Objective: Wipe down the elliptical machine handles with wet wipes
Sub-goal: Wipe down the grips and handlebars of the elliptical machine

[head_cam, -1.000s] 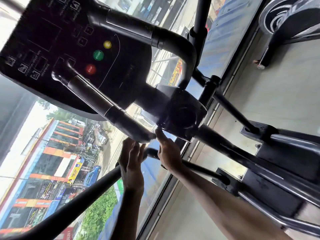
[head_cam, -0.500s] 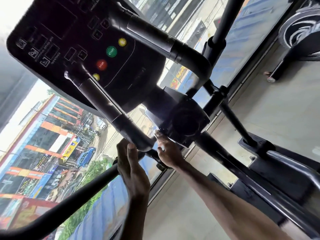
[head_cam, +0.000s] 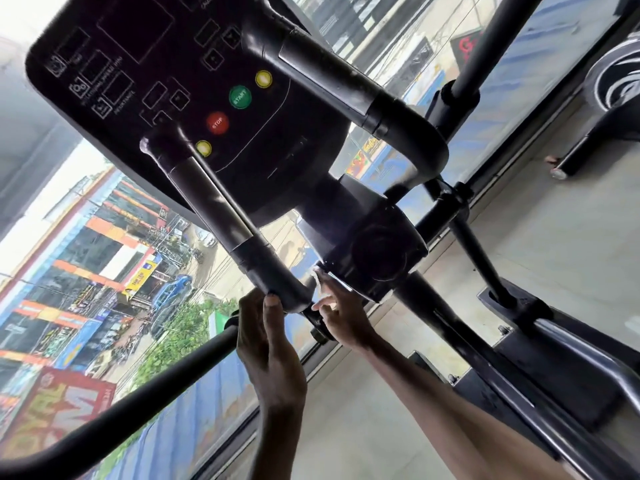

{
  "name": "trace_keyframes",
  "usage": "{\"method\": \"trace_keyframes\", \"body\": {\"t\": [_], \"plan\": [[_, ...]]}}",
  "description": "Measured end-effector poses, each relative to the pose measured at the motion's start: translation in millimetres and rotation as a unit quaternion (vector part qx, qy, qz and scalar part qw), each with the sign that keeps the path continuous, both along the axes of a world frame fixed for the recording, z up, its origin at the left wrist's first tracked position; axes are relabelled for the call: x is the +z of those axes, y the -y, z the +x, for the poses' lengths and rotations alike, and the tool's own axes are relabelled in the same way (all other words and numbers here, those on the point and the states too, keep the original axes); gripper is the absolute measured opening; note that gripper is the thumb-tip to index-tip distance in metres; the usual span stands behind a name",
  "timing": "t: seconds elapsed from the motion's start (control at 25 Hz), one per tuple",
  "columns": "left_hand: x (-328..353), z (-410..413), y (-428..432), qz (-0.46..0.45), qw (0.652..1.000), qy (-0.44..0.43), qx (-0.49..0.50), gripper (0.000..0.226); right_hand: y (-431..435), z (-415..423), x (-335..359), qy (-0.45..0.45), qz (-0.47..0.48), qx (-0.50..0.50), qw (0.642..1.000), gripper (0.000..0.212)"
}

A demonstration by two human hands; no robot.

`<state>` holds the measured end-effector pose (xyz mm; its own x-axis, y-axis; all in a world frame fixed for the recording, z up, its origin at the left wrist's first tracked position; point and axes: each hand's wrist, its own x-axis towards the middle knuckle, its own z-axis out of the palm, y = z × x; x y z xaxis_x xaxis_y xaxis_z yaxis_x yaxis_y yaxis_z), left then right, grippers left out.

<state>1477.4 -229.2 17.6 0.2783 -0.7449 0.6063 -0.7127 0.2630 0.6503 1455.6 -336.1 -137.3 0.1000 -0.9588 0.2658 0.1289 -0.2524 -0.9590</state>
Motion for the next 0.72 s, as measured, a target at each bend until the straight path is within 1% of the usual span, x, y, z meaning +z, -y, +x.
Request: {"method": "trace_keyframes", "body": {"t": [0.04, 0.08, 0.16, 0.2, 0.28, 0.36, 0.4, 0.48, 0.52, 0.56, 0.64, 0.72], "plan": [[0, -2, 0, -0.006, 1.0, -0.004, -0.007, 0.03, 0, 2, 2, 0.002, 0.021, 0.025, 0.999, 0.074], [2, -5, 1, -0.009, 1.0, -0.012, -0.007, 0.028, 2, 1, 5, 0.01, 0.035, 0.04, 0.999, 0.074], [4, -7, 2, -0.01, 1.0, 0.008, 0.003, 0.029, 1, -5, 17, 0.016, 0.056, 0.064, 0.996, 0.071], [4, -7, 2, -0.014, 1.0, 0.009, 0.006, 0.029, -1, -9, 22, 0.042, 0.06, 0.067, 0.995, 0.07], [4, -7, 2, -0.02, 1.0, 0.008, 0.007, 0.029, -11, -18, 27, 0.075, 0.045, 0.043, 0.995, 0.067], [3, -9, 3, -0.026, 0.999, 0.012, 0.017, 0.029, -12, -17, 24, 0.049, 0.009, 0.011, 0.999, 0.065], [3, -9, 3, -0.028, 0.999, 0.01, 0.023, 0.029, -7, -17, 21, 0.028, 0.007, 0.013, 0.999, 0.066], [4, -9, 4, -0.03, 0.999, 0.006, 0.021, 0.029, 0, -16, 26, -0.008, 0.03, 0.037, 0.999, 0.069], [3, -10, 3, -0.028, 0.999, 0.005, 0.021, 0.029, 0, -18, 28, -0.005, 0.037, 0.049, 0.998, 0.068], [3, -10, 3, -0.027, 0.999, 0.011, 0.024, 0.029, -3, -21, 30, 0.008, 0.024, 0.045, 0.999, 0.066], [3, -12, 1, -0.03, 0.999, 0.027, 0.029, 0.03, -12, -25, 30, 0.033, -0.04, -0.002, 0.999, 0.057], [4, -12, 1, -0.036, 0.999, 0.025, 0.025, 0.029, -16, -23, 30, 0.009, -0.087, -0.046, 0.995, 0.05]]}}
